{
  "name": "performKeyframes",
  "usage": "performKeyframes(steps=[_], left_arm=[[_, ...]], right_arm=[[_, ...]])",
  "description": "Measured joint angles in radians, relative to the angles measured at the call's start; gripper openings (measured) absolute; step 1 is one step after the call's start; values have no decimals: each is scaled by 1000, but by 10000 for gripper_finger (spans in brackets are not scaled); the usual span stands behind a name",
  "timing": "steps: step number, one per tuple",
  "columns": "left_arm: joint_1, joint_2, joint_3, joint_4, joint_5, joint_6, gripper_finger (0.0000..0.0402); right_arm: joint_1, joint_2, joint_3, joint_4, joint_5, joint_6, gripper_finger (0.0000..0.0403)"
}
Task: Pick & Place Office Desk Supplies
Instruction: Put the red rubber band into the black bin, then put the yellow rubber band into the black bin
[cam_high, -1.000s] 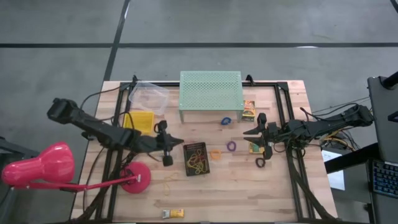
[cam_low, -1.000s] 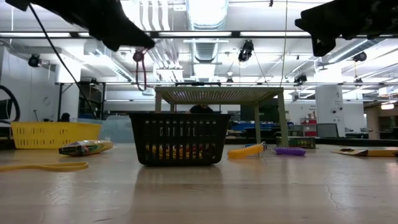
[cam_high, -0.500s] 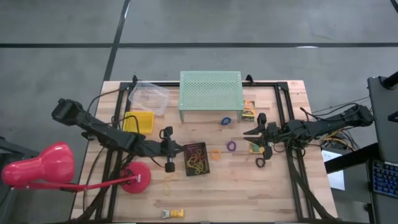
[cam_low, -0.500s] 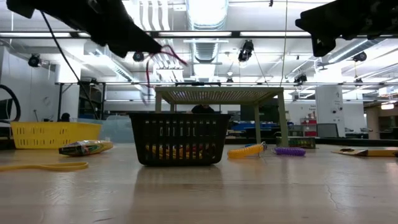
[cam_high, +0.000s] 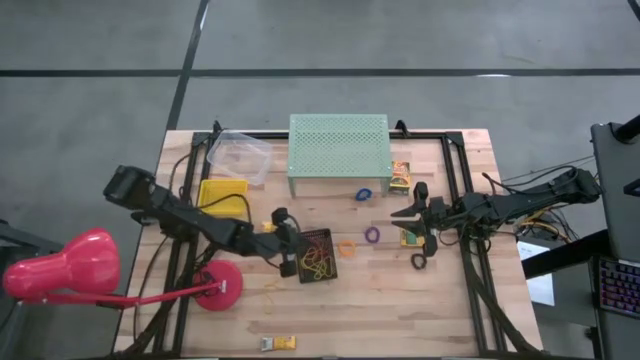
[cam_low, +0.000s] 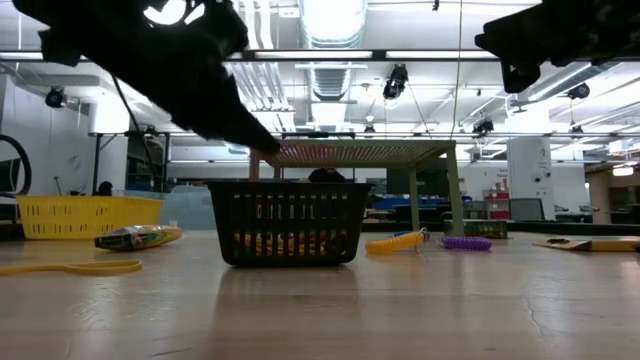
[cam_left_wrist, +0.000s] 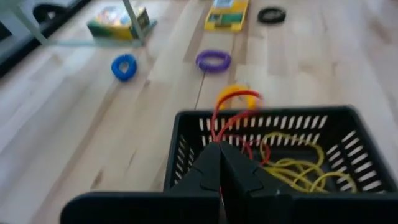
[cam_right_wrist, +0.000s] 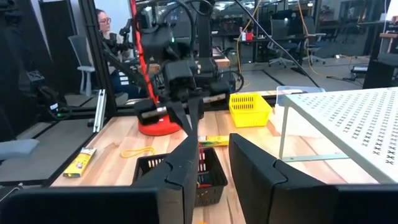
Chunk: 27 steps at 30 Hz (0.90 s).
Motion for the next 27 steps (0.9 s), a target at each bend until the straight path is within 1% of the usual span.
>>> performKeyframes(steps=[8, 18, 22, 27], left_arm=[[20, 105, 42, -99, 29, -84, 4], [22, 86, 42, -97, 37, -85, 28], [22, 86, 42, -97, 38, -85, 53], [22, 86, 42, -97, 65, -74, 108]], right_arm=[[0, 0, 0, -4, 0, 0, 77], [0, 0, 0, -3, 0, 0, 89], [0, 0, 0, -3, 0, 0, 91], [0, 0, 0, -3, 0, 0, 84]])
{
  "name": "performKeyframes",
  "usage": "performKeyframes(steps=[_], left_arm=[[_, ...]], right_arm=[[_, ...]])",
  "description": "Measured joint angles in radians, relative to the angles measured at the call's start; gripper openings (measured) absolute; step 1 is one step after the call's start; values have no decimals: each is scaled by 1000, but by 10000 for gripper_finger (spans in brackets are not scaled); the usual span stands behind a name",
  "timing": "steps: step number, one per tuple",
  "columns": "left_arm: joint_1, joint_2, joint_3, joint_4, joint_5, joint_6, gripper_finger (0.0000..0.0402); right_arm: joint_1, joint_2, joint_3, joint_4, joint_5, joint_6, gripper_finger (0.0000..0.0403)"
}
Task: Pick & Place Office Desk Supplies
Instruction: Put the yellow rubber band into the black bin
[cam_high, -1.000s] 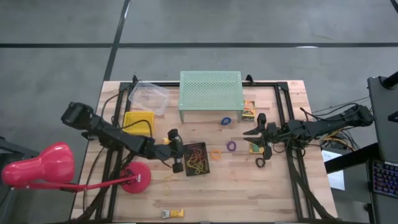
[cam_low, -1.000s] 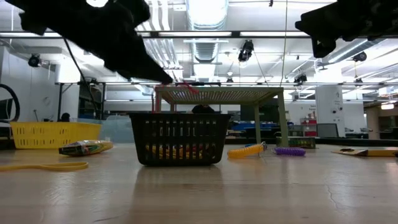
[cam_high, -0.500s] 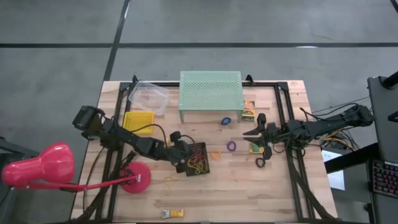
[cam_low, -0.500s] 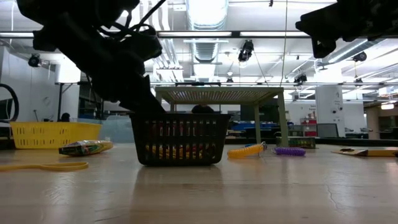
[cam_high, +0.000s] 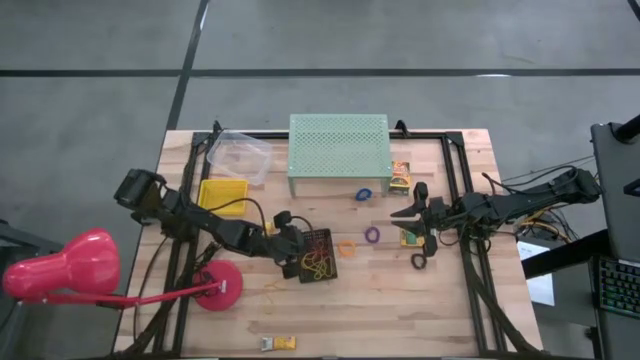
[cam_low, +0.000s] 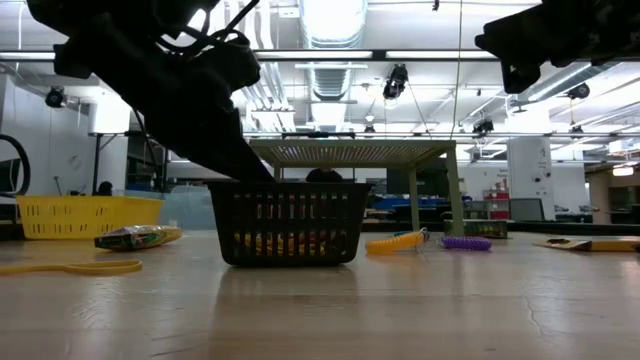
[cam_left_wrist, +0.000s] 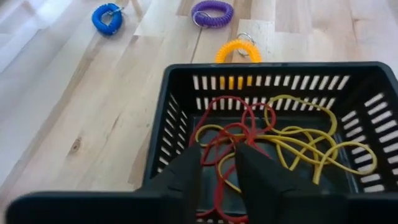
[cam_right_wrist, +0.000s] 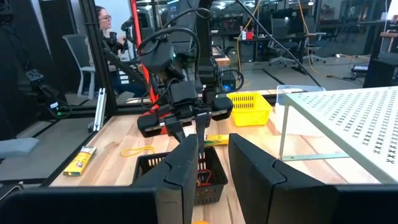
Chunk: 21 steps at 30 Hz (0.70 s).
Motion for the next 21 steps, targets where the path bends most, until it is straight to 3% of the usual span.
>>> performKeyframes(steps=[5, 11, 21], left_arm=[[0, 0, 0, 0, 9, 4, 155], [0, -22, 0, -28, -11, 4, 182], [-11, -334, 0, -326, -10, -136, 174]], right_arm=[[0, 0, 0, 0, 0, 0, 76], [0, 0, 0, 0, 0, 0, 73], [0, 0, 0, -1, 0, 0, 85]])
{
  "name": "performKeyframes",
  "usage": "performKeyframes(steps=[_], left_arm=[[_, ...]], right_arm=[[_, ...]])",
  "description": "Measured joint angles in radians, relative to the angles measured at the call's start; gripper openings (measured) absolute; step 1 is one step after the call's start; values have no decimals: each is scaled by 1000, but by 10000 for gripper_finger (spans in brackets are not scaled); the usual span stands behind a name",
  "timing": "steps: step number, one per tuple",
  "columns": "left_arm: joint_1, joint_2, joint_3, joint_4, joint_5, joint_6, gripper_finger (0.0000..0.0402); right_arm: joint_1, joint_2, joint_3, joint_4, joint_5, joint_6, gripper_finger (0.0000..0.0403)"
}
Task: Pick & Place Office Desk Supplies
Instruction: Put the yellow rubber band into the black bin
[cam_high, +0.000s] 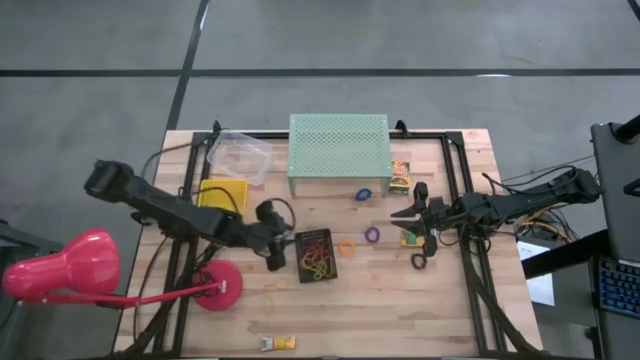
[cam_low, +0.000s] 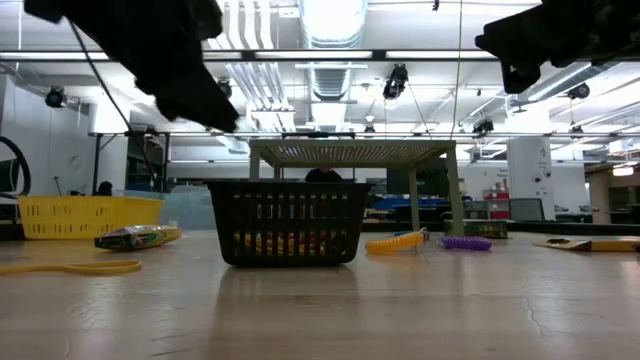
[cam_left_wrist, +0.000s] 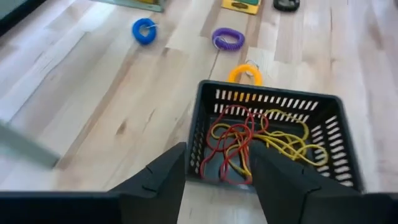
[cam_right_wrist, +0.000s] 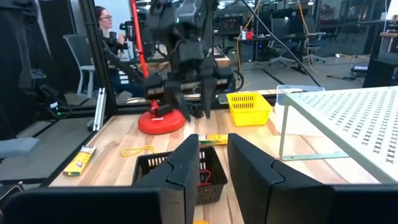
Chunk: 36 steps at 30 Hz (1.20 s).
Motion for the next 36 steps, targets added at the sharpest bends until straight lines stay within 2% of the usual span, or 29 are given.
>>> performKeyframes(steps=[7, 25, 30, 36], left_arm=[[-38, -123, 0, -123, 12, -109, 169], [-135, -121, -28, -254, 72, -451, 168], [-185, -72, -29, -240, 67, -501, 168], [-230, 48, -26, -221, 68, -585, 169]], right_arm=[[0, 0, 0, 0, 0, 0, 88], [0, 0, 0, -1, 0, 0, 74], [0, 0, 0, 0, 0, 0, 81], [0, 0, 0, -1, 0, 0, 87]])
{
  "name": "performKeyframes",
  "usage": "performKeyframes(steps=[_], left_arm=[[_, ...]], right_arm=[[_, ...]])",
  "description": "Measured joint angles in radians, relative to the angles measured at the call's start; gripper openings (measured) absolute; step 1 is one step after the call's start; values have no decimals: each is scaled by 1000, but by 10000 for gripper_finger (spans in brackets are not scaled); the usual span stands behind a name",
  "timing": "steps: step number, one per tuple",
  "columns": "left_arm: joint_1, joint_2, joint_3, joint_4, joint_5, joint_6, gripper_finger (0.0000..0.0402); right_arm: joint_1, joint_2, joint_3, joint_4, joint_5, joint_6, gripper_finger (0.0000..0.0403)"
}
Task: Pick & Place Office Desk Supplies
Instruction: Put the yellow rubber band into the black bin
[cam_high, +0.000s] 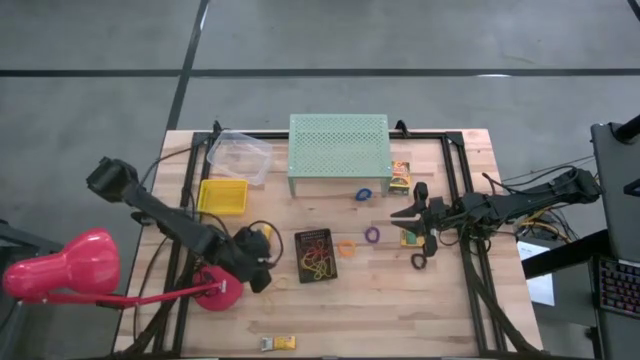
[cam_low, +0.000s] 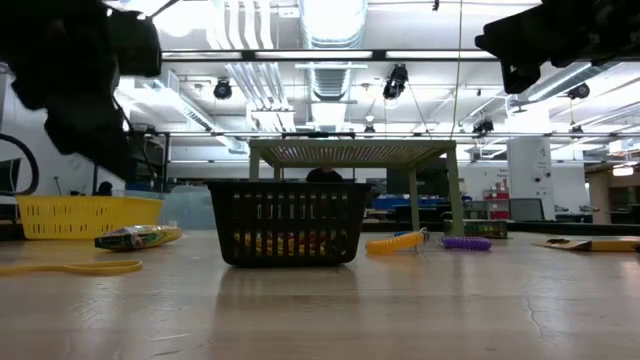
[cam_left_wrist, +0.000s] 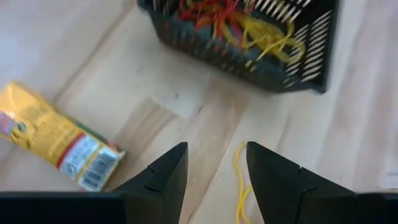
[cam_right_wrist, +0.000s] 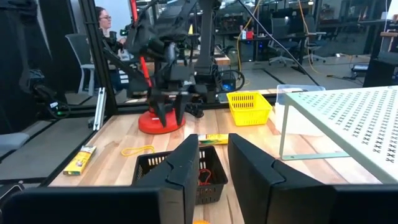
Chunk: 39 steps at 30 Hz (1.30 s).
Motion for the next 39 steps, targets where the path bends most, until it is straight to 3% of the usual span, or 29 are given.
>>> performKeyframes(steps=[14, 25, 39], left_arm=[[-53, 283, 136, -21, 75, 75, 155], [-126, 297, 160, -36, 65, 145, 154], [-139, 297, 85, 19, 48, 117, 153]], right_arm=[[0, 0, 0, 0, 0, 0, 74], [0, 0, 0, 0, 0, 0, 68], [0, 0, 0, 0, 0, 0, 68]])
